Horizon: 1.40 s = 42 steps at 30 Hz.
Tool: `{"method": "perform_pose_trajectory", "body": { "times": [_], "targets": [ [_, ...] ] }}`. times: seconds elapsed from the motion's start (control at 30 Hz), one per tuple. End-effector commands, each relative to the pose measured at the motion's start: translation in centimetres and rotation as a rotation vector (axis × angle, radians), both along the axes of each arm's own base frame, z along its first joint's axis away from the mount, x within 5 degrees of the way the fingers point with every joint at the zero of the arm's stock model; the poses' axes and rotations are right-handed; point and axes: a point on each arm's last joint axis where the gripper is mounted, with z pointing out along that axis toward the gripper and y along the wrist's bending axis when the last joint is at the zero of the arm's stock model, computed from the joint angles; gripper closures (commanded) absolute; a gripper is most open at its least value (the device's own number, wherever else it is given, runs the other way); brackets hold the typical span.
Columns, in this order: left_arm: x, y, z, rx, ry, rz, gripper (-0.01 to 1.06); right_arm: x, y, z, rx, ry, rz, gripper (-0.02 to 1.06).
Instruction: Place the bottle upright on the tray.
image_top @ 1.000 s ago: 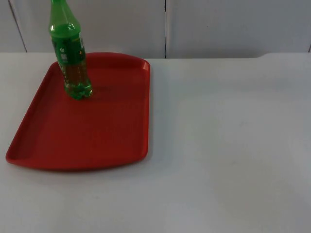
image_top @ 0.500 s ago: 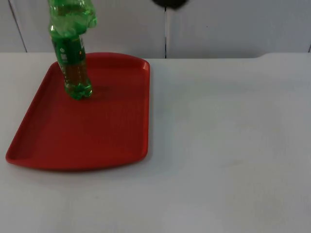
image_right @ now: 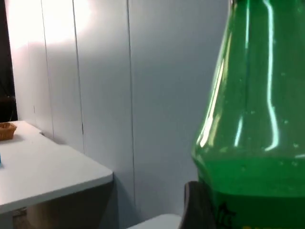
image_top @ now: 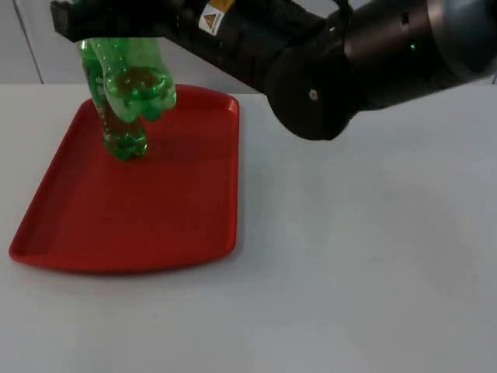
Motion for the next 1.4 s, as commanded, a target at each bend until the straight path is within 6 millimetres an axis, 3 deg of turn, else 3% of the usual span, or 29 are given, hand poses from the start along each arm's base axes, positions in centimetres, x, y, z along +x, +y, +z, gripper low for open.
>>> {"method": "perform_pose_trajectory", "body": {
  "times": [0.0,0.1,0.23,0.43,0.8,0.93,1.37],
  "targets": [
    [0.0,0.1,-0.1,0.002,-0.003,0.001,0.00,-0.4,0.2,-0.2,0.053,-0.116,0.022,1.05],
    [0.0,0.1,-0.1,0.002,-0.003,0.001,0.00,-0.5,0.3,-1.4,0.115,-0.172,0.041,1.05],
    [0.0,0.1,-0.1,0.002,-0.003,0.001,0.00,0.6,-0.2,-5.2,0.194,-0.091,0.062,1.05],
    [0.0,0.1,-0.1,0.002,-0.003,0.001,0.00,2.7,-1.2,-9.3,0.152,-0.007,0.136,1.05],
    [0.0,0.1,-0.1,0.002,-0.003,0.001,0.00,4.5,0.1,-11.7,0.112,-0.020,0.357,1.05],
    [0.0,0.1,-0.1,0.002,-0.003,0.001,0.00,5.4,0.8,-13.6,0.134,0.010,0.390,1.05],
    [0.0,0.1,-0.1,0.002,-0.003,0.001,0.00,5.3,0.8,-16.2,0.083,0.052,0.458,1.05]
  ]
}}
